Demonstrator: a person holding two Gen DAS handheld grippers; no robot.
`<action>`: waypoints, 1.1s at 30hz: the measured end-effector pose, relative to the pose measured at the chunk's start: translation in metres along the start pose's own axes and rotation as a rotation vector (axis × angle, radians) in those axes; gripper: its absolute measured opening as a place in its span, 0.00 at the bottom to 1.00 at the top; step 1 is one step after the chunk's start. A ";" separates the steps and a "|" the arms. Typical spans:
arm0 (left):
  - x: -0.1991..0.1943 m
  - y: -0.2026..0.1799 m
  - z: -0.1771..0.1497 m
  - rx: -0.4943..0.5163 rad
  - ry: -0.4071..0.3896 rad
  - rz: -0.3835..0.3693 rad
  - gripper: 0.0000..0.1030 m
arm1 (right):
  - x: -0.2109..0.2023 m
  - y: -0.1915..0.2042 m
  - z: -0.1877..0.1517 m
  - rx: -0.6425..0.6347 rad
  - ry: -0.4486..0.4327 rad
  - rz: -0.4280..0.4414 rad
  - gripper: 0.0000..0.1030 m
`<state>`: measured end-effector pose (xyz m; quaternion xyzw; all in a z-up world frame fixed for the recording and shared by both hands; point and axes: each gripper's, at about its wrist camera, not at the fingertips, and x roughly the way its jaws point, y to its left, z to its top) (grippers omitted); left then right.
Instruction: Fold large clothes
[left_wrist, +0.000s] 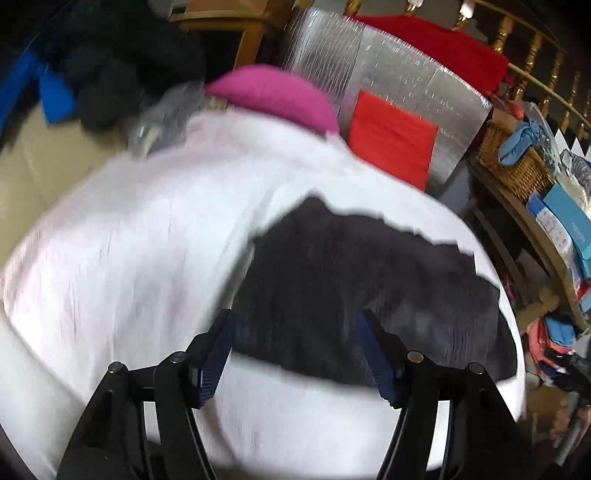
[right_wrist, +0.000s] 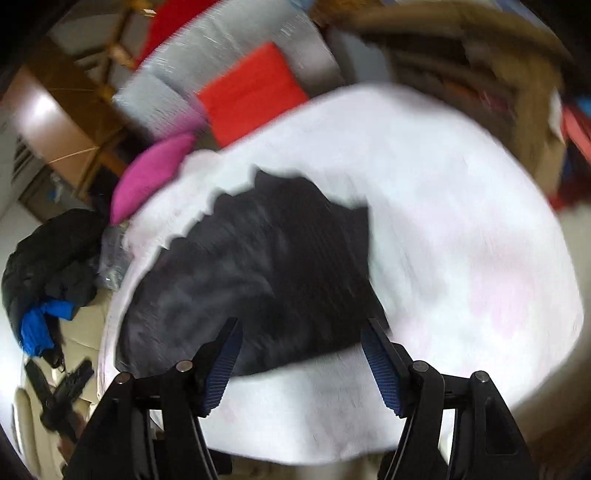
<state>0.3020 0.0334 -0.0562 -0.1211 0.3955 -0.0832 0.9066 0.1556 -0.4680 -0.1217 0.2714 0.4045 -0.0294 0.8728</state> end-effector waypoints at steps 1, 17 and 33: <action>0.010 -0.010 0.017 0.015 -0.018 0.000 0.68 | -0.001 0.006 0.008 -0.013 -0.015 0.024 0.68; 0.223 -0.117 0.092 0.122 0.290 -0.100 0.40 | 0.186 0.075 0.123 -0.201 0.078 0.019 0.68; 0.258 -0.137 0.071 0.274 0.306 -0.096 0.20 | 0.217 0.088 0.117 -0.354 0.184 0.030 0.76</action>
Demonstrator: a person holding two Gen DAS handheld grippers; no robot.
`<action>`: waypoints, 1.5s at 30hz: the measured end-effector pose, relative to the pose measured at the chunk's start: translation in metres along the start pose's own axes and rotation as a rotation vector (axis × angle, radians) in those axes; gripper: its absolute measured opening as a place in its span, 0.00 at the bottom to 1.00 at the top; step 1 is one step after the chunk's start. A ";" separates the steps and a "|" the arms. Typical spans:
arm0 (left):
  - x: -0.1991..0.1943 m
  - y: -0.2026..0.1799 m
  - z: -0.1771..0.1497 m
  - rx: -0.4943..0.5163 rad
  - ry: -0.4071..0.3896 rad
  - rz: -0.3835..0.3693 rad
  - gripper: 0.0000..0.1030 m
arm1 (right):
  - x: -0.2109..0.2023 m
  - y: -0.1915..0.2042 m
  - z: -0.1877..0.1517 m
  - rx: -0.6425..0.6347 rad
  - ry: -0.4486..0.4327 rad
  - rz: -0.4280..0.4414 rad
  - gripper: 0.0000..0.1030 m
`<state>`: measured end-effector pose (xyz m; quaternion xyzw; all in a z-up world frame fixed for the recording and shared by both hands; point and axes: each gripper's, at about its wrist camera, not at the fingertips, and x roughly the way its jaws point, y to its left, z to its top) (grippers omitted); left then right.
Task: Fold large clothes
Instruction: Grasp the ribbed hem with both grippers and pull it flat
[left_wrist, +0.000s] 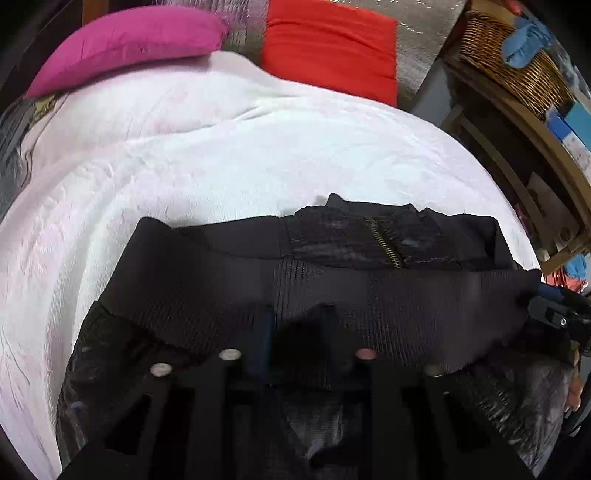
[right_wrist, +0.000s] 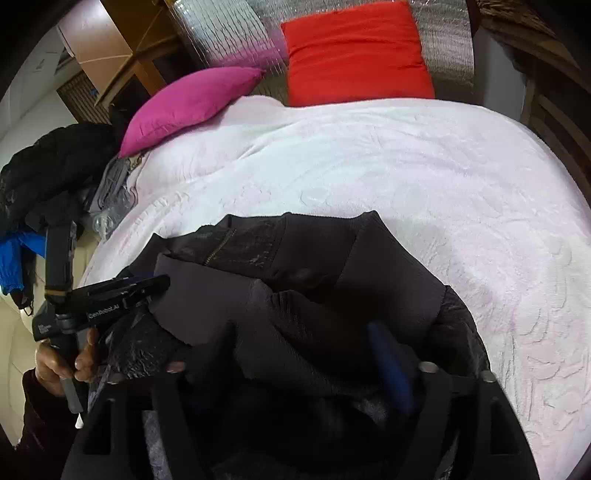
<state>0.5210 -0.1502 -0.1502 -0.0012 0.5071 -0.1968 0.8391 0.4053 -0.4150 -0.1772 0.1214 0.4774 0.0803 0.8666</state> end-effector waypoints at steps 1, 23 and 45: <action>0.000 0.000 -0.001 0.003 -0.009 0.003 0.16 | 0.003 0.001 -0.001 -0.004 -0.002 -0.017 0.76; 0.024 -0.020 0.053 0.007 -0.169 0.097 0.07 | 0.027 -0.016 0.039 0.142 -0.215 -0.205 0.12; -0.106 0.001 -0.031 0.009 -0.310 0.341 0.73 | -0.077 -0.001 -0.029 0.225 -0.328 -0.008 0.84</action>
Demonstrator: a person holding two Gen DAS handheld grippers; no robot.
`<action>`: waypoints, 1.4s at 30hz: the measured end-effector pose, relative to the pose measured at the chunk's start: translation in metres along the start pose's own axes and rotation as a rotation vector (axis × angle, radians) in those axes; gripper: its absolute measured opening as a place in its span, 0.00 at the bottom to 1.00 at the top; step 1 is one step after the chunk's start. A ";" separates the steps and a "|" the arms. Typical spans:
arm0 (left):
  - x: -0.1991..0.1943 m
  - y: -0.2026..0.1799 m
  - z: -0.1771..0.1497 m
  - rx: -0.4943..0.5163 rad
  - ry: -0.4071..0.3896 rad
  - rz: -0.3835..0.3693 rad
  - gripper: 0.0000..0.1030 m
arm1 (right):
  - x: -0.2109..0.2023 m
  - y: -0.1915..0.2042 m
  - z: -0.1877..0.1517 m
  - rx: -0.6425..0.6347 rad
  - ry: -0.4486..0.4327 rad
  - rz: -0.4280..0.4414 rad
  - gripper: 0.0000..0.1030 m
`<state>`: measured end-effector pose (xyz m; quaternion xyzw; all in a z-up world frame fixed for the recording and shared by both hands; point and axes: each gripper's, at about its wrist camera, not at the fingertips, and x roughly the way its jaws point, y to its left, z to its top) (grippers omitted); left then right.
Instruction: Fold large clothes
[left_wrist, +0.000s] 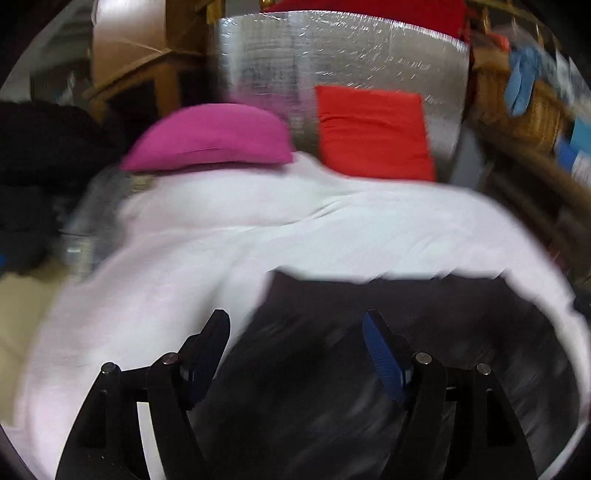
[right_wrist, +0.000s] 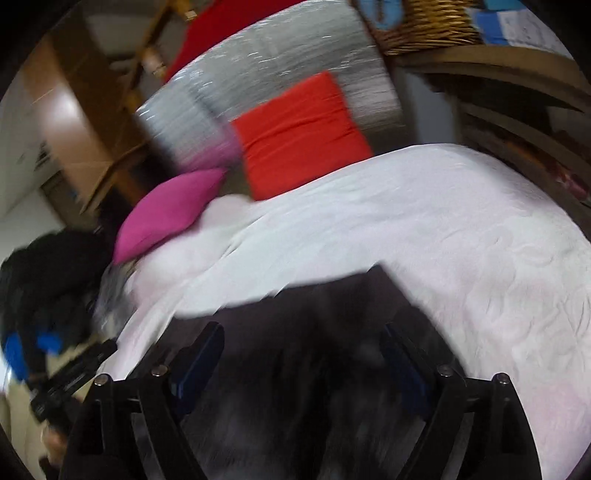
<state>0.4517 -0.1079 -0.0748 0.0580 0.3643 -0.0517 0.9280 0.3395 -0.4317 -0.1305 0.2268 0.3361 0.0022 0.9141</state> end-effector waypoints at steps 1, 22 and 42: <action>-0.002 0.005 -0.010 0.011 0.017 0.027 0.73 | -0.005 0.006 -0.009 -0.023 0.010 0.002 0.80; -0.031 0.051 -0.092 -0.028 0.084 -0.014 0.73 | -0.050 -0.019 -0.086 0.060 0.105 -0.032 0.67; -0.024 0.034 -0.122 -0.002 0.160 0.003 0.73 | -0.052 -0.044 -0.086 0.152 0.041 -0.001 0.64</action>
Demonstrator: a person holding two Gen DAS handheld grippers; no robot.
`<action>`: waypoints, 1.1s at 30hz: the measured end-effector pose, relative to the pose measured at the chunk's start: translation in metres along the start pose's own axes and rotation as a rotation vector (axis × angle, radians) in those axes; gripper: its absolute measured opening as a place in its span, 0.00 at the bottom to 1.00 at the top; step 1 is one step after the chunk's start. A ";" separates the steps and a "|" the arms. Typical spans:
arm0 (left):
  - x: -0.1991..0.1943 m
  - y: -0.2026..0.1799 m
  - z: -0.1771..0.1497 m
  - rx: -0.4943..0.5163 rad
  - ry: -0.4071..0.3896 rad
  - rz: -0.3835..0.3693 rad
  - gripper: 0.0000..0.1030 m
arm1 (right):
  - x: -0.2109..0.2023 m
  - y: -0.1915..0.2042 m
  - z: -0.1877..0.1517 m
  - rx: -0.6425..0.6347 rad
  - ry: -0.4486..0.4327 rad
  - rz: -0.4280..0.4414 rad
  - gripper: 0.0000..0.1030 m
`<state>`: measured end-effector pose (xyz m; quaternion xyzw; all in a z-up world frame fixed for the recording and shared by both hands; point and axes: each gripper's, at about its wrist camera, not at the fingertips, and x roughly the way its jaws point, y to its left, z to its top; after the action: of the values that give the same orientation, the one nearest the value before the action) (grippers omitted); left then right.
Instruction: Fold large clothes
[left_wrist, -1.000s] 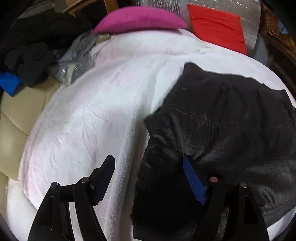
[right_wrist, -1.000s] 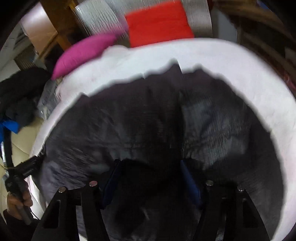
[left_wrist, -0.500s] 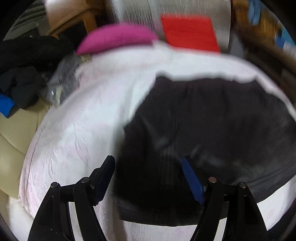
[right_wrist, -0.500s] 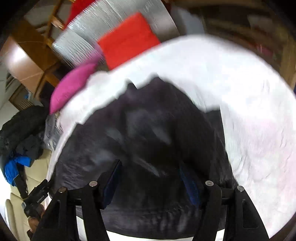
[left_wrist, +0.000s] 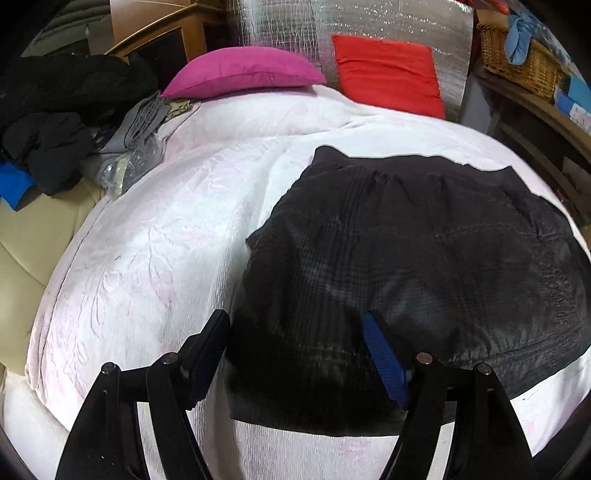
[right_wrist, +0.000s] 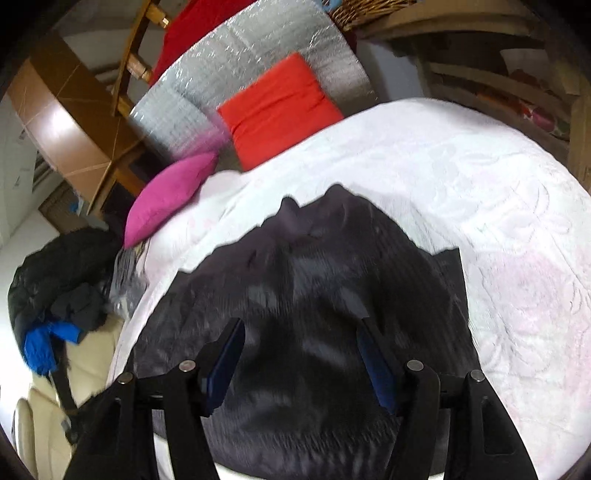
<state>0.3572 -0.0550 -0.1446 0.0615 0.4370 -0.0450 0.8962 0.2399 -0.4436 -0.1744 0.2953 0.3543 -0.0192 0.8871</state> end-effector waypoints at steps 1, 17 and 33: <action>0.002 -0.003 -0.001 0.015 0.004 0.017 0.73 | 0.004 0.002 0.002 0.005 -0.005 -0.005 0.64; 0.006 -0.017 -0.006 0.097 -0.027 0.104 0.74 | 0.047 0.026 0.013 0.012 0.035 -0.051 0.64; 0.007 -0.018 -0.008 0.118 -0.046 0.108 0.74 | 0.133 0.029 0.038 0.016 0.156 -0.226 0.65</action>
<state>0.3532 -0.0714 -0.1567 0.1369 0.4088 -0.0236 0.9020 0.3694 -0.4168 -0.2230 0.2613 0.4528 -0.0988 0.8467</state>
